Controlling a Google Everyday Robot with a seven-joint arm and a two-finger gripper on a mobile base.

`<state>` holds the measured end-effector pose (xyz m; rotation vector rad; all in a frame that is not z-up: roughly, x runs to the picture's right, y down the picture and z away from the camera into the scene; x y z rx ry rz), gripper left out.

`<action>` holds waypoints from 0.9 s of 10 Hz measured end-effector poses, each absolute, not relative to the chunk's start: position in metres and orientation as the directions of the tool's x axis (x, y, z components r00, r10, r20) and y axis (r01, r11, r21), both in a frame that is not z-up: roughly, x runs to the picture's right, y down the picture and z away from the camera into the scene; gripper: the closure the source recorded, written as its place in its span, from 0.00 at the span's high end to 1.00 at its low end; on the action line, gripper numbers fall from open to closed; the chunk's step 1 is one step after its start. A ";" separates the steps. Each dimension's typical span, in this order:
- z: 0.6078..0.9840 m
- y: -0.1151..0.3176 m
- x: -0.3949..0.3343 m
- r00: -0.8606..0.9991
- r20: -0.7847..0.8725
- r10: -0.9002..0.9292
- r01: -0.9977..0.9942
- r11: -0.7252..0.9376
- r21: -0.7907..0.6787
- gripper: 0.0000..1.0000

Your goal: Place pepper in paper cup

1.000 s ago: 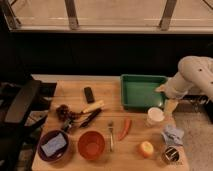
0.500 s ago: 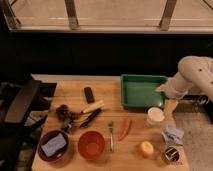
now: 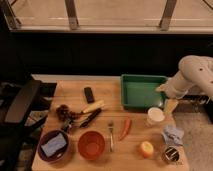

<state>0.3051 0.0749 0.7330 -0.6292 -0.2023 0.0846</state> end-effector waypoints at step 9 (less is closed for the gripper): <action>0.750 0.072 0.215 0.918 0.312 -0.245 0.388 0.719 -0.577 0.80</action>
